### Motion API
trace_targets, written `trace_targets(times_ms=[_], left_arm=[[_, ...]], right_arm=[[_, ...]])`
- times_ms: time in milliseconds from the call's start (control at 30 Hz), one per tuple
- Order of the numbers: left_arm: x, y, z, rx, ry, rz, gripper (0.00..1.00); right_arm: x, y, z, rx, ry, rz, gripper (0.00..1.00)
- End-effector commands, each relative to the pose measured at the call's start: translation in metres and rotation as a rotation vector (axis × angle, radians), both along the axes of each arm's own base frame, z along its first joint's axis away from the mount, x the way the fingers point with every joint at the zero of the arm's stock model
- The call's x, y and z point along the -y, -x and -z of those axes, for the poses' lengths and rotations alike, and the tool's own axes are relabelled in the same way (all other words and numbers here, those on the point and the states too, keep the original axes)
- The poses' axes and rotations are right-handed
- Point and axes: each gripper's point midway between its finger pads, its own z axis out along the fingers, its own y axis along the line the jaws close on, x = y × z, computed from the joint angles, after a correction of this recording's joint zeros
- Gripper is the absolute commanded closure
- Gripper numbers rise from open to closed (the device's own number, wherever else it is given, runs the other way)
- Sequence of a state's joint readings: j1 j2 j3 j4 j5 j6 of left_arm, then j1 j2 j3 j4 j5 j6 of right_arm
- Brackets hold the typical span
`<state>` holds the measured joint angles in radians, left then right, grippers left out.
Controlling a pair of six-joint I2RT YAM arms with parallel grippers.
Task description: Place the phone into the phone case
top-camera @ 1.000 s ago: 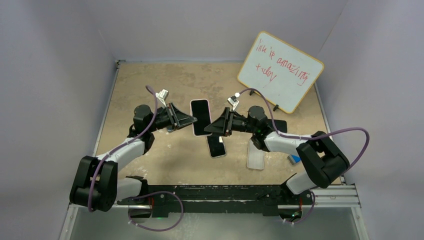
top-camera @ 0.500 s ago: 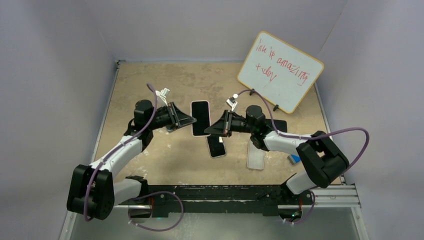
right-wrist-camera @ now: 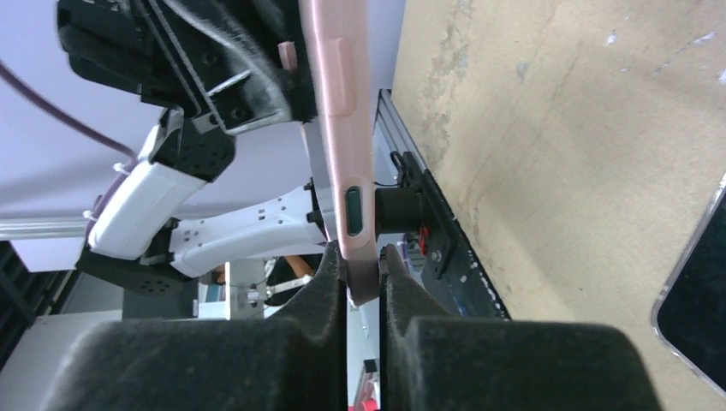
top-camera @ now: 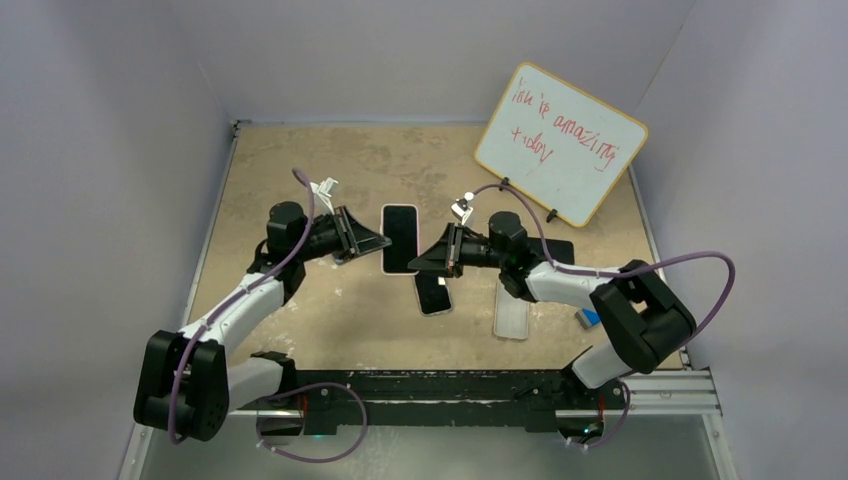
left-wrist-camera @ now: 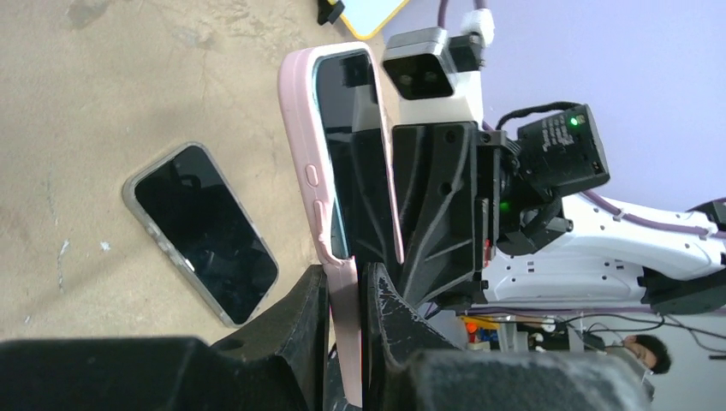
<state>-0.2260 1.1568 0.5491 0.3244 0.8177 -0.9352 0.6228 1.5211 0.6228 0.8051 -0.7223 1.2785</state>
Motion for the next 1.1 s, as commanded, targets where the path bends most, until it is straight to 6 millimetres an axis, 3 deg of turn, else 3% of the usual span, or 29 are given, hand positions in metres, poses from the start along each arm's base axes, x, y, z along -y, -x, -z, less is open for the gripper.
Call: trace_targets(times_ms=[0,200,300,367,600,733,867,900,1000,1067], left_arm=[[-0.002,-0.007,-0.014,0.100,0.015,-0.015,1.00],[0.004,0.001,-0.017,0.046,0.044,0.059,0.98],[0.007,0.006,-0.017,-0.004,0.069,0.093,0.69],[0.007,0.011,-0.014,-0.032,0.082,0.098,0.57],[0.006,0.024,-0.004,-0.112,0.154,0.078,0.51],[0.008,0.026,-0.001,-0.149,0.188,0.074,0.54],[0.010,0.024,0.002,-0.167,0.188,0.069,0.64],[0.010,0.023,0.003,-0.171,0.186,0.068,0.70],[0.011,0.022,0.012,-0.180,0.151,0.075,1.00],[0.008,0.018,0.027,-0.200,0.071,0.058,1.00]], right_arm=[[-0.004,-0.007,-0.027,0.058,-0.054,0.016,1.00],[0.000,-0.015,-0.032,0.143,-0.025,0.065,1.00],[0.003,-0.020,-0.040,0.186,-0.032,0.111,1.00],[0.004,-0.021,-0.044,0.198,-0.054,0.132,1.00],[0.005,-0.026,-0.050,0.201,-0.116,0.174,1.00],[0.005,-0.027,-0.047,0.195,-0.112,0.176,1.00],[0.004,-0.029,-0.043,0.194,-0.092,0.177,1.00],[0.004,-0.029,-0.041,0.192,-0.086,0.176,1.00],[0.003,-0.031,-0.036,0.190,-0.059,0.175,1.00],[0.003,-0.032,-0.031,0.195,-0.026,0.171,1.00]])
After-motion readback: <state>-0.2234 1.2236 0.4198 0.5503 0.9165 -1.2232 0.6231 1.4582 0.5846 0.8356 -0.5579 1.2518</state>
